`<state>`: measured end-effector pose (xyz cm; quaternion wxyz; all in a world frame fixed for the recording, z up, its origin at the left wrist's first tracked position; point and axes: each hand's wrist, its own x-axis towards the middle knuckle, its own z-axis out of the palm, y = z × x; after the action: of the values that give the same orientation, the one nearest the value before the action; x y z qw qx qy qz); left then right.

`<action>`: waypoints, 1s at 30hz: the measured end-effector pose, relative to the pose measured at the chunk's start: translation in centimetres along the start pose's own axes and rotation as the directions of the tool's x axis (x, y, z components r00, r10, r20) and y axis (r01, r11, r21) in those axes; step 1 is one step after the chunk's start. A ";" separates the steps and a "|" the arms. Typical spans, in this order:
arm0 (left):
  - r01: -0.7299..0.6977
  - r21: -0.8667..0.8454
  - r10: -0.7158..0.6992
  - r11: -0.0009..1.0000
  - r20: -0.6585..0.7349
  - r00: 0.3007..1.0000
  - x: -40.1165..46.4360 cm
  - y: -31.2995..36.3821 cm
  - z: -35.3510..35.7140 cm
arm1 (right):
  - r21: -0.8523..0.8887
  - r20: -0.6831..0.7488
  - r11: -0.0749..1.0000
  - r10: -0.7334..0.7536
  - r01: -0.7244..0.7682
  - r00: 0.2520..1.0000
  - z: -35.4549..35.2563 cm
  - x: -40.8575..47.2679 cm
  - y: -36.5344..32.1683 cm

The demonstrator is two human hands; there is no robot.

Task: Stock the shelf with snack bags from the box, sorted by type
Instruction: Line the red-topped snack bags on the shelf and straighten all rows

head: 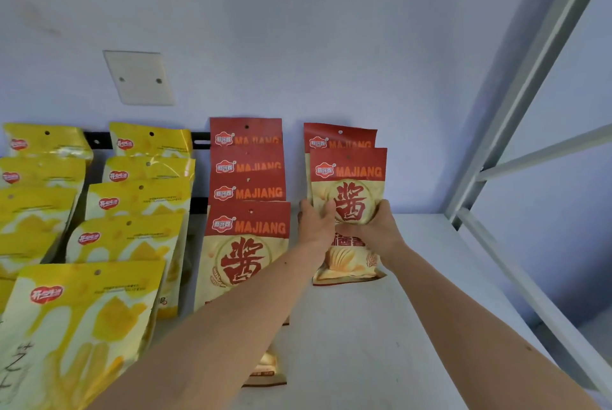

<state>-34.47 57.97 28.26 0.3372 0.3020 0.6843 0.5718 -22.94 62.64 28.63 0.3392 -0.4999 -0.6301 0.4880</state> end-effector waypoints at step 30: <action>-0.013 0.257 0.020 0.966 -0.025 0.999 2.7 -1.9 0.3 | 0.082 0.086 0.996 0.012 -0.019 0.996 0.8 1.1 2.7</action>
<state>-35.89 59.97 26.07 0.2812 0.3409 0.7546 0.4851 -23.19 63.49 25.78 0.3285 -0.4690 -0.6195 0.5370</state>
